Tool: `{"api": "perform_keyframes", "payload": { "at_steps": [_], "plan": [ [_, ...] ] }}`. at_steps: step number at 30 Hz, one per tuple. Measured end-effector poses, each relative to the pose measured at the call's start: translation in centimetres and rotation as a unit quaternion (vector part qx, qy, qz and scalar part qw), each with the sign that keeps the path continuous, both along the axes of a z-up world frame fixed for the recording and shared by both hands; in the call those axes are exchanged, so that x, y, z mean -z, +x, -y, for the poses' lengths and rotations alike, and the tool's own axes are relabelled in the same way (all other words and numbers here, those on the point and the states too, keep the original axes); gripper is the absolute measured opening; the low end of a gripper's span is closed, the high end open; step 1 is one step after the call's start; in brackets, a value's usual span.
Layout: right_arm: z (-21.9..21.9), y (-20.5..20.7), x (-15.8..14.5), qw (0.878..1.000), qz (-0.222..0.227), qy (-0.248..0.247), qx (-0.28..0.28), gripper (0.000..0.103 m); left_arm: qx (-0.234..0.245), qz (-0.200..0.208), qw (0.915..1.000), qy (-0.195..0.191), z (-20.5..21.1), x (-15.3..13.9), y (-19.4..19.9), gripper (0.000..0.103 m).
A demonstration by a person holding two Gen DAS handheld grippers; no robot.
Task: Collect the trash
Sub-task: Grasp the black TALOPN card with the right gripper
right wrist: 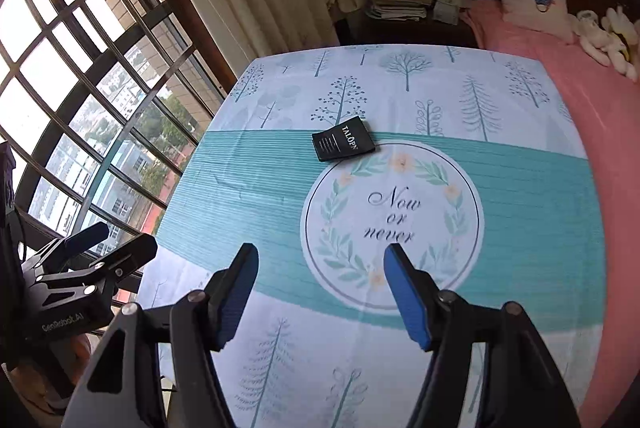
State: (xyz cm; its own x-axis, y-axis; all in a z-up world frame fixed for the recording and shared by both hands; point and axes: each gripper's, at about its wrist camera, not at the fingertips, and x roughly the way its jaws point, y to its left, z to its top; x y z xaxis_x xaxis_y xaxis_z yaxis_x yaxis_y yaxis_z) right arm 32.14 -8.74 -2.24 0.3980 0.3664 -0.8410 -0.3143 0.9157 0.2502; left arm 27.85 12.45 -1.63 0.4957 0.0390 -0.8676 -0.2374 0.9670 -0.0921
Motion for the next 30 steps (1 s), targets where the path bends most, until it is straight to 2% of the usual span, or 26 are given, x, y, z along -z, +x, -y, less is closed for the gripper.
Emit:
{"api": "perform_keyframes", "payload": {
  "at_steps": [5, 8, 12, 21, 26, 30],
  "plan": [
    [-1.5, 7.2, 3.5, 0.999, -0.013, -0.015, -0.040, 0.072, -0.055, -0.015, 0.9983, 0.004, 0.2, 3.6, 5.9, 0.102],
    [-2.7, 10.6, 5.7, 0.998, -0.022, -0.024, -0.057, 0.072, -0.080, -0.029, 0.9963, -0.007, -0.2, 5.7, 8.3, 0.102],
    [-4.2, 13.7, 7.8, 0.997, -0.023, -0.039, -0.068, 0.073, -0.103, -0.045, 0.9936, 0.002, -0.8, 7.8, 10.6, 0.102],
    [-7.3, 16.3, 10.9, 0.993, -0.029, -0.076, -0.091, 0.075, -0.141, -0.054, 0.9885, 0.005, -2.6, 9.5, 13.0, 0.102],
    [-8.2, 15.8, 11.2, 0.987, 0.001, -0.114, -0.109, 0.076, -0.150, -0.060, 0.9868, 0.002, -3.3, 10.0, 13.0, 0.102],
    [-8.2, 15.7, 11.1, 0.986, 0.007, -0.125, -0.107, 0.072, -0.148, -0.064, 0.9868, -0.001, -3.3, 10.1, 12.7, 0.102]
  ]
}}
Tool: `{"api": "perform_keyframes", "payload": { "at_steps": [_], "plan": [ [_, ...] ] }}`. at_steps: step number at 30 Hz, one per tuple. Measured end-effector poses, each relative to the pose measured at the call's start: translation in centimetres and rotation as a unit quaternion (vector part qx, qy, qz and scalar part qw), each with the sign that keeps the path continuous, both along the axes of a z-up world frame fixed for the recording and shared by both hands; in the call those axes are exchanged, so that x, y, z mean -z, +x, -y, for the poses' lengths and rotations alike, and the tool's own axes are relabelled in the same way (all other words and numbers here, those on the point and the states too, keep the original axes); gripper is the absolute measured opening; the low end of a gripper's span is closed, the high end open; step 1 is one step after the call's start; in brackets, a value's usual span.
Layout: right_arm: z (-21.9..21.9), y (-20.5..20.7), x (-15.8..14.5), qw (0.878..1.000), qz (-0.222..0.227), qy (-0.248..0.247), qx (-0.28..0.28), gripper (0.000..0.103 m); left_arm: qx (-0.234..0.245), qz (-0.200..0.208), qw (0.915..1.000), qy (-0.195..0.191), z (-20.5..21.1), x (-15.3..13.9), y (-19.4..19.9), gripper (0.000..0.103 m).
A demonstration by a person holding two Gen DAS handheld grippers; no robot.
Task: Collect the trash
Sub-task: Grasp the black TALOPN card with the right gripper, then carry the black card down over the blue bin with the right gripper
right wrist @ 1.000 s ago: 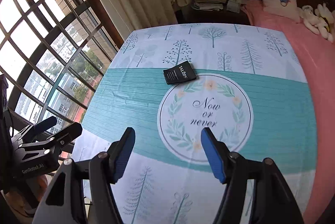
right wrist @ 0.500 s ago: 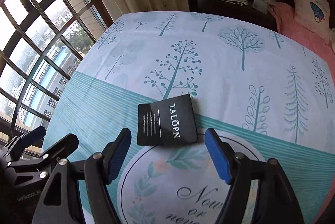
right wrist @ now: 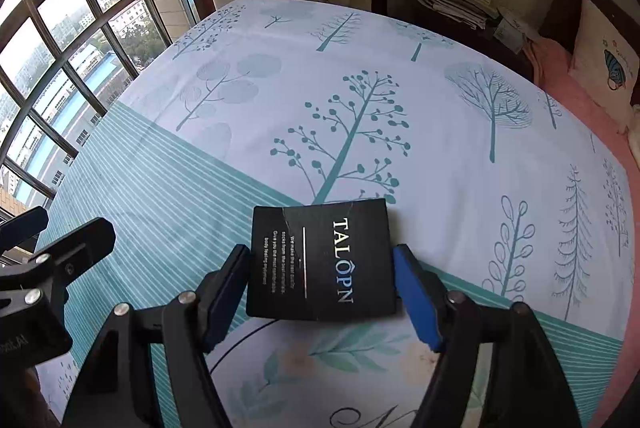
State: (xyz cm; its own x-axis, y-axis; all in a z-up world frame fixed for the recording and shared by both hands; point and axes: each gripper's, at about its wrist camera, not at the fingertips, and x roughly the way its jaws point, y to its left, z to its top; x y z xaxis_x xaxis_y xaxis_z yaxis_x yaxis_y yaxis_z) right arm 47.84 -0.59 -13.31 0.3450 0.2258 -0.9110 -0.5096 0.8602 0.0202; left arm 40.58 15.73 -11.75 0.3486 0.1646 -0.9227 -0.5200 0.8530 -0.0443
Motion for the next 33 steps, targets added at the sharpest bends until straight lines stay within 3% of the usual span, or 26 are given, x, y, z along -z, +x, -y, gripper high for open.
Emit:
{"api": "perform_keyframes", "payload": {
  "at_steps": [7, 16, 26, 33],
  "plan": [
    [0.9, -0.6, -0.5, 1.000, -0.015, 0.019, 0.007, 0.071, 0.023, -0.005, 0.9997, 0.000, 0.8, -0.4, -1.0, 0.102],
    [3.3, -5.8, -4.8, 0.998, -0.004, 0.050, 0.034, 0.071, 0.091, -0.001, 0.9958, -0.001, 2.8, -3.0, -5.6, 0.102],
    [5.4, -19.1, -10.2, 0.991, 0.015, 0.082, 0.105, 0.071, 0.196, 0.031, 0.9799, -0.016, 3.3, -7.4, -15.1, 0.102],
    [5.1, -29.9, -11.7, 0.982, 0.018, 0.092, 0.163, 0.071, 0.247, 0.037, 0.9677, -0.032, 2.2, -9.3, -23.5, 0.102]
  ]
}}
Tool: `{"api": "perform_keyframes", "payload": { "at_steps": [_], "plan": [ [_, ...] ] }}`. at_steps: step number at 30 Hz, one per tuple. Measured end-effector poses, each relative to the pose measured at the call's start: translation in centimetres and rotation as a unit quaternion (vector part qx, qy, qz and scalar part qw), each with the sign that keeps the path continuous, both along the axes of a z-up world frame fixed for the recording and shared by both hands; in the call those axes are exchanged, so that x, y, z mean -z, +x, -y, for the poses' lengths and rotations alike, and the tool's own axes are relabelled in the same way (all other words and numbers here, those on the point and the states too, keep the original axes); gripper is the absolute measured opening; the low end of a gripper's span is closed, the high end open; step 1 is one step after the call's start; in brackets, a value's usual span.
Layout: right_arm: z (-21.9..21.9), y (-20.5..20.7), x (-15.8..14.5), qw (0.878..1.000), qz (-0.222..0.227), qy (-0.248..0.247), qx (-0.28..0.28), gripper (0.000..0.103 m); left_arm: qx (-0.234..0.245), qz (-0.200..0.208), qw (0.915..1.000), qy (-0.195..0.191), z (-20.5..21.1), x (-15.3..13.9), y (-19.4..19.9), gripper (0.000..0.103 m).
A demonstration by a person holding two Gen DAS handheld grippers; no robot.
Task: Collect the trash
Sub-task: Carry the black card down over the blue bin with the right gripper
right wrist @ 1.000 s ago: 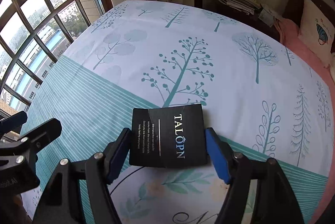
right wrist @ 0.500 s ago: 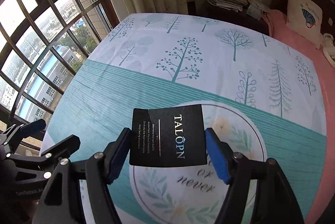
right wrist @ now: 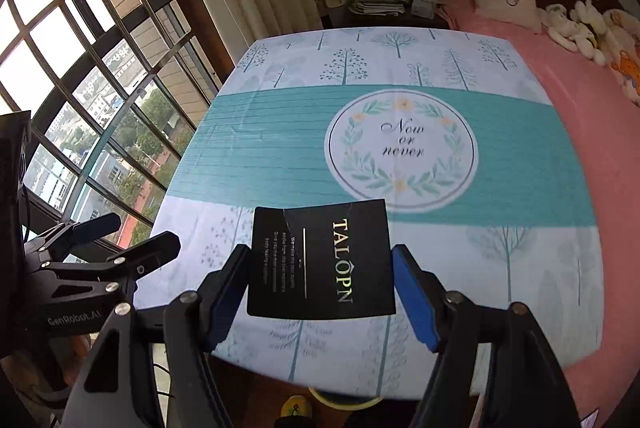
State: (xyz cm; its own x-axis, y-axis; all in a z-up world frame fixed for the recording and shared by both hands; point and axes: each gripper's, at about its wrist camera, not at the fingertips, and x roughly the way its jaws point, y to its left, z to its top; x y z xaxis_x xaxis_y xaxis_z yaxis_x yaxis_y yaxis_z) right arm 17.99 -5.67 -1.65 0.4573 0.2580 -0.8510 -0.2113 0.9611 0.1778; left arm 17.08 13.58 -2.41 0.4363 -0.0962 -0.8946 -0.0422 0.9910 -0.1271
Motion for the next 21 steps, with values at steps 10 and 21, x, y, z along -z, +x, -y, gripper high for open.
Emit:
{"api": "perform_keyframes", "payload": {
  "at_steps": [10, 21],
  "plan": [
    [-0.6, -11.8, 2.3, 0.999, -0.034, 0.013, 0.034, 0.071, 0.057, -0.032, 0.9978, 0.008, 0.6, 2.3, -9.2, 0.102],
    [1.6, -18.9, 11.7, 0.993, -0.110, 0.006, 0.052, 0.071, 0.068, -0.080, 0.9937, 0.038, 4.1, 10.6, -15.2, 0.102]
  ]
}}
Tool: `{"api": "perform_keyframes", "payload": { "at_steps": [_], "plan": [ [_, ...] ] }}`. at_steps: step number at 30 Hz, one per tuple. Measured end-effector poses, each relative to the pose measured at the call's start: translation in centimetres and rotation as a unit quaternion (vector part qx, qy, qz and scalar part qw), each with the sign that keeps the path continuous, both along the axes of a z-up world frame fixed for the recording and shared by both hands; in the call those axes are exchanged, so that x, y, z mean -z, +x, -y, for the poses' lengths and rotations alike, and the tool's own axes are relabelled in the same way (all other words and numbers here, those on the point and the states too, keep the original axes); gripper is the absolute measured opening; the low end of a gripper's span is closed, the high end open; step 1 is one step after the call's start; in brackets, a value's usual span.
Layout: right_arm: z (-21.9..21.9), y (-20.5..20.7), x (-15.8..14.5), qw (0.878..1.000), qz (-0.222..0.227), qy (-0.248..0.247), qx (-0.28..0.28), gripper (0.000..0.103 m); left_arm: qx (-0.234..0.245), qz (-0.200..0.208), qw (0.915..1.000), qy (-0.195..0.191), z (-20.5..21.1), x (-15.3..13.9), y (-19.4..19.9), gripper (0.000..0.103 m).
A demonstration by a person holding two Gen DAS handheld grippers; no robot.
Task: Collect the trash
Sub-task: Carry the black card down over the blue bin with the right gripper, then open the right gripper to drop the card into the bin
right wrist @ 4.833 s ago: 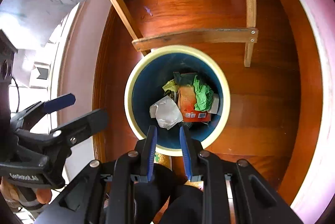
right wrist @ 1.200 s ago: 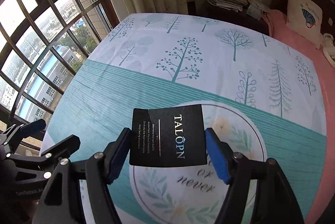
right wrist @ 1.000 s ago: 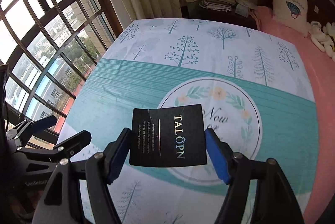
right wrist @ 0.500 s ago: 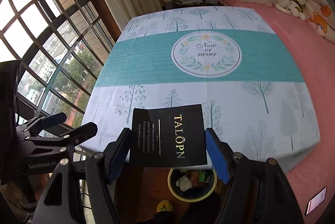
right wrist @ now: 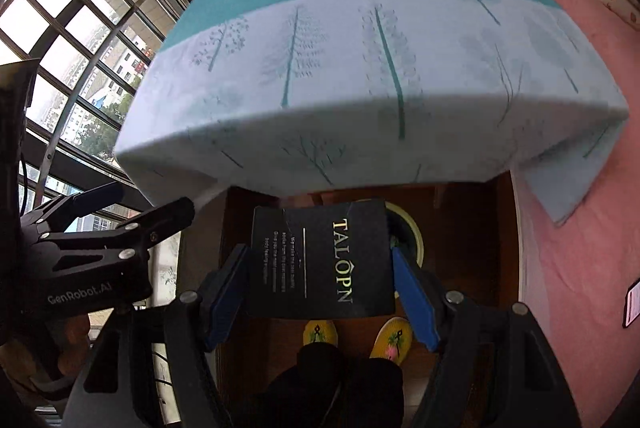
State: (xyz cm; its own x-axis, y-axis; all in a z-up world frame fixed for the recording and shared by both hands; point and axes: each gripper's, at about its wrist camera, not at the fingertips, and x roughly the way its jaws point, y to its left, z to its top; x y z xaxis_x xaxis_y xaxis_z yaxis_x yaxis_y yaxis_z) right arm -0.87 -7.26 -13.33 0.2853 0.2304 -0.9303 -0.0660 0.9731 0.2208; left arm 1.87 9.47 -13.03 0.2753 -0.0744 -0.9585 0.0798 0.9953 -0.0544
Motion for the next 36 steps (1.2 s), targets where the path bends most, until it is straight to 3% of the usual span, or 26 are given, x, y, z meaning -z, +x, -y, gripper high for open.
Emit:
{"api": "perform_keyframes", "payload": {
  "at_steps": [4, 15, 21, 25, 36],
  "plan": [
    [1.1, -0.6, 5.5, 0.999, -0.034, -0.003, 0.001, 0.071, -0.006, -0.026, 0.9995, 0.018, 0.7, 4.8, -1.2, 0.102],
    [2.4, 1.5, 21.4, 0.996, -0.085, -0.002, 0.000, 0.072, -0.034, -0.064, 0.9972, 0.015, 1.4, 18.8, -1.4, 0.102],
    [3.1, 3.5, 28.8, 0.994, -0.111, 0.015, 0.011, 0.075, -0.029, -0.060, 0.9976, 0.021, 1.8, 23.7, -0.5, 0.102],
    [3.5, 3.8, 30.7, 0.994, -0.104, 0.019, 0.030, 0.085, -0.019, -0.059, 0.9978, 0.021, 2.0, 25.1, -0.1, 0.102],
    [3.9, 4.4, 28.7, 0.996, -0.085, 0.013, 0.002, 0.086, -0.033, -0.049, 0.9981, 0.017, 2.4, 24.2, 0.0, 0.102]
  ]
}}
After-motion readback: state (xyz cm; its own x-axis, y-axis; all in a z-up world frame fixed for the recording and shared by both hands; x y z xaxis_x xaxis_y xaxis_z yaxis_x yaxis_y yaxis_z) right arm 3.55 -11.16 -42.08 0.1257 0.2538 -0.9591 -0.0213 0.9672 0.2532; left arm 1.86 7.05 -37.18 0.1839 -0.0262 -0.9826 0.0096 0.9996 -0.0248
